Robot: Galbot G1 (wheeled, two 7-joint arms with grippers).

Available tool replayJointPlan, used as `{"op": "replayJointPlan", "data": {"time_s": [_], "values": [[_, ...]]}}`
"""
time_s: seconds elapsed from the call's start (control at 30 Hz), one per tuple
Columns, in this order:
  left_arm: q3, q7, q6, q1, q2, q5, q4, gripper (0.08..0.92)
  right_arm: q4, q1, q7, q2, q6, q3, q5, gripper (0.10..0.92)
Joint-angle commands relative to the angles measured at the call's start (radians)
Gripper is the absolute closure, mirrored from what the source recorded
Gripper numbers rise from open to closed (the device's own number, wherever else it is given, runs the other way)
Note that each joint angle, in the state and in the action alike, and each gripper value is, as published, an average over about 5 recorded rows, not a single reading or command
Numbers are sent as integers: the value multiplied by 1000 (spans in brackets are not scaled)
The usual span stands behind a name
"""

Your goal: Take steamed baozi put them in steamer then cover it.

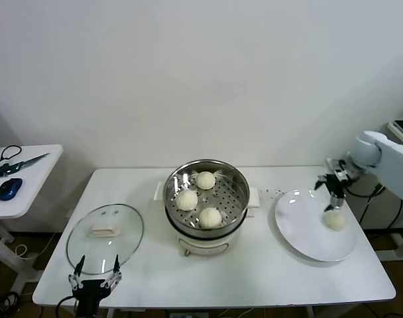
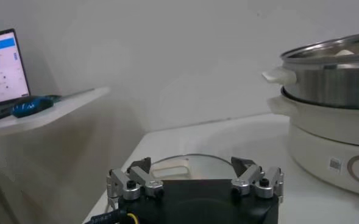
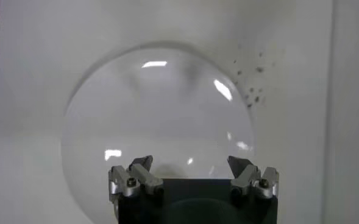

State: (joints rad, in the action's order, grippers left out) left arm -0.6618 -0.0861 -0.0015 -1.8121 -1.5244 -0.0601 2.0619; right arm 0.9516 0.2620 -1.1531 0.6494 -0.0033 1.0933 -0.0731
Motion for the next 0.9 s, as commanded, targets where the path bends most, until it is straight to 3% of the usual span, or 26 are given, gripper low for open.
{"op": "replayJointPlan", "data": {"time_s": [0.03, 0.9], "values": [[2, -3, -1, -3, -5, -8, 0, 177, -204, -263, -40, 24, 56, -323, 206, 203], [-1, -21, -13, -4, -19, -15, -20, 177, -377, -284, -33, 159, 129, -430, 355, 203]]}}
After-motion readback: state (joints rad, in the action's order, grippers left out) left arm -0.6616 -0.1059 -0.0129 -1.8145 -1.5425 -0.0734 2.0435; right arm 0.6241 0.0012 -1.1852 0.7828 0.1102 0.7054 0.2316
